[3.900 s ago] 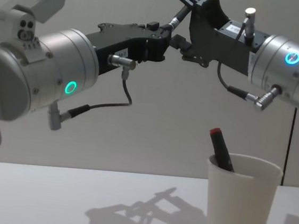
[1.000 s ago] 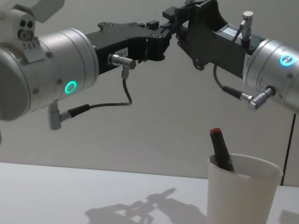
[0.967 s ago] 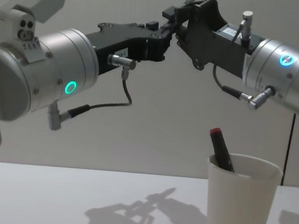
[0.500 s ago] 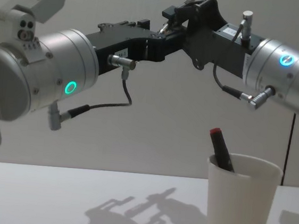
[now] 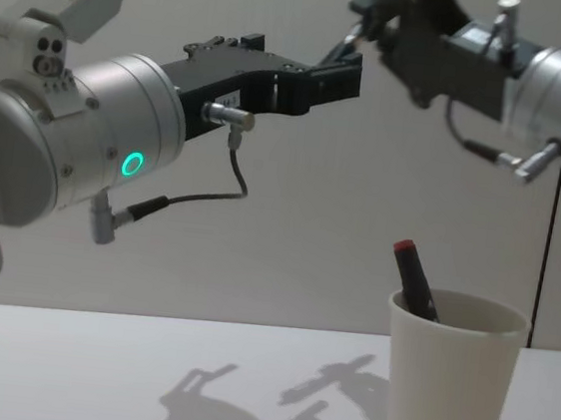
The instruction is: Place the pen into the pen holder.
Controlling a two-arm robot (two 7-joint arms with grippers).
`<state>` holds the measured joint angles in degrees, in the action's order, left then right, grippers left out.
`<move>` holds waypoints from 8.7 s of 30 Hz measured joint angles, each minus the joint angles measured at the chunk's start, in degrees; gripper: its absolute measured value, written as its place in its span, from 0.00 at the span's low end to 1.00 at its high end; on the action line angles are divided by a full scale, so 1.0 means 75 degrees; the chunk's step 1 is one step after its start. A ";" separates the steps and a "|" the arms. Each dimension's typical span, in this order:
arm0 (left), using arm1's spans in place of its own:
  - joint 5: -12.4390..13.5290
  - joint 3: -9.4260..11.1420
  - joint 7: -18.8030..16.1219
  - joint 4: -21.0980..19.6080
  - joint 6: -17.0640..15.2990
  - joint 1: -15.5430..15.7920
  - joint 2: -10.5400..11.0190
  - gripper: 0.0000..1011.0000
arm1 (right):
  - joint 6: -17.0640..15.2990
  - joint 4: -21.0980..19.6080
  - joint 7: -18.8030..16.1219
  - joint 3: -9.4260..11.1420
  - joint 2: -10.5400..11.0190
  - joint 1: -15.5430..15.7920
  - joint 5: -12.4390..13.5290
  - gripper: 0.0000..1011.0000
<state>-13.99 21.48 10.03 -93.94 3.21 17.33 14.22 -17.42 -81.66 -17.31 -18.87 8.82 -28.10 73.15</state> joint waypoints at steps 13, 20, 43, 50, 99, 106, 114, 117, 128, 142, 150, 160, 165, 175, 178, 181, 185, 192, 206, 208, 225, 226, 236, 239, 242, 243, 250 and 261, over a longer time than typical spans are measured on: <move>0.0000 0.0000 0.0004 0.0000 0.0001 0.0000 0.0000 0.99 | 0.0524 -0.1059 0.0676 0.0453 0.0797 0.0588 -0.0121 0.13; 0.0081 -0.0034 -0.0016 -0.0039 0.0005 0.0018 0.0033 0.99 | 0.0738 -0.1545 0.1029 0.0611 0.1222 0.0963 -0.0432 0.13; 0.1563 -0.0669 -0.1072 -0.1102 -0.0136 0.0142 0.0673 0.99 | 0.0731 -0.2028 0.1132 0.0191 0.1539 0.1428 -0.2888 0.13; 0.1790 -0.0788 -0.1221 -0.1283 -0.0180 0.0163 0.0791 0.99 | 0.0583 -0.2026 0.1042 0.0011 0.1491 0.1416 -0.3600 0.13; 0.2085 -0.0948 -0.1420 -0.1526 -0.0241 0.0191 0.0951 0.99 | 0.1013 -0.3831 0.1095 0.0825 0.3387 0.2810 -0.3088 0.13; 0.2087 -0.0948 -0.1422 -0.1530 -0.0241 0.0191 0.0951 0.99 | 0.0927 -0.3730 0.0990 0.0693 0.3208 0.2727 -0.3302 0.13; 0.2087 -0.0947 -0.1422 -0.1530 -0.0241 0.0191 0.0952 0.99 | 0.0699 -0.3581 0.0813 0.0515 0.2954 0.2479 -0.3774 0.13; 0.2087 -0.0947 -0.1422 -0.1530 -0.0241 0.0191 0.0951 0.99 | 0.0573 -0.3520 0.0731 0.0440 0.2875 0.2373 -0.4025 0.13; 0.2087 -0.0947 -0.1422 -0.1530 -0.0241 0.0190 0.0951 0.99 | 0.0219 -0.3306 0.0523 0.0209 0.2656 0.2103 -0.4813 0.13; 0.2087 -0.0947 -0.1421 -0.1529 -0.0241 0.0190 0.0951 0.99 | 0.0116 -0.3143 0.0486 0.0033 0.2564 0.2143 -0.5138 0.13; 0.2087 -0.0947 -0.1421 -0.1530 -0.0241 0.0190 0.0951 0.99 | 0.0330 -0.3059 0.0490 -0.0039 0.2550 0.2276 -0.5173 0.13; 0.2087 -0.0947 -0.1421 -0.1529 -0.0241 0.0190 0.0951 0.99 | 0.0862 -0.2866 0.0455 -0.0151 0.2497 0.2463 -0.5281 0.13; 0.2086 -0.0947 -0.1421 -0.1529 -0.0241 0.0191 0.0951 0.99 | 0.1107 -0.2751 0.0456 -0.0211 0.2460 0.2547 -0.5332 0.13; 0.2086 -0.0947 -0.1421 -0.1529 -0.0241 0.0190 0.0951 0.99 | 0.1353 -0.2635 0.0469 -0.0268 0.2422 0.2635 -0.5380 0.20; 0.2086 -0.0947 -0.1421 -0.1529 -0.0241 0.0191 0.0951 0.99 | 0.1398 -0.2615 0.0471 -0.0278 0.2415 0.2653 -0.5391 0.29; 0.2086 -0.0947 -0.1421 -0.1529 -0.0241 0.0190 0.0951 0.99 | 0.1431 -0.2599 0.0474 -0.0288 0.2409 0.2665 -0.5399 0.36; 0.2086 -0.0947 -0.1421 -0.1529 -0.0241 0.0190 0.0951 0.99 | 0.1460 -0.2587 0.0477 -0.0295 0.2405 0.2675 -0.5406 0.48; 0.2086 -0.0947 -0.1421 -0.1529 -0.0241 0.0190 0.0951 0.99 | 0.1497 -0.2571 0.0480 -0.0302 0.2401 0.2690 -0.5413 0.69; 0.2086 -0.0947 -0.1421 -0.1529 -0.0241 0.0191 0.0951 0.99 | 0.1708 -0.3013 0.0710 -0.0071 0.2665 0.2719 -0.5457 0.99; 0.2086 -0.0947 -0.1421 -0.1529 -0.0241 0.0190 0.0951 0.99 | 0.1769 -0.3126 0.0832 0.0017 0.2769 0.2743 -0.5460 0.99; 0.2086 -0.0947 -0.1421 -0.1529 -0.0241 0.0191 0.0951 0.99 | 0.2071 -0.3724 0.1951 0.0771 0.3619 0.2985 -0.5433 0.99; 0.2086 -0.0947 -0.1421 -0.1529 -0.0241 0.0190 0.0951 0.99 | 0.2092 -0.3761 0.2043 0.0842 0.3694 0.3007 -0.5426 0.99; 0.2086 -0.0947 -0.1421 -0.1529 -0.0241 0.0190 0.0951 0.99 | 0.2170 -0.3918 0.2409 0.1128 0.3997 0.3097 -0.5390 0.99; 0.2086 -0.0947 -0.1421 -0.1529 -0.0241 0.0191 0.0951 0.99 | 0.2181 -0.3946 0.2472 0.1181 0.4052 0.3111 -0.5384 0.99; 0.2086 -0.0947 -0.1421 -0.1529 -0.0241 0.0190 0.0951 0.99 | 0.2191 -0.3966 0.2521 0.1220 0.4091 0.3123 -0.5381 0.99; 0.2086 -0.0947 -0.1421 -0.1529 -0.0241 0.0190 0.0951 0.99 | 0.2192 -0.3967 0.2523 0.1221 0.4091 0.3124 -0.5381 0.99; 0.1953 -0.0819 -0.1420 -0.1392 -0.0260 0.0135 0.0954 0.99 | 0.2192 -0.3924 0.2508 0.1209 0.3991 0.3153 -0.5452 0.99; 0.1033 -0.0005 -0.1332 -0.0543 -0.0421 -0.0228 0.0995 0.99 | 0.2163 -0.3584 0.2323 0.1100 0.3331 0.3335 -0.5994 0.99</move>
<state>-6.24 21.44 0.04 -98.01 0.05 15.62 21.68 -1.19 -108.54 0.11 -10.62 33.80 -3.09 28.20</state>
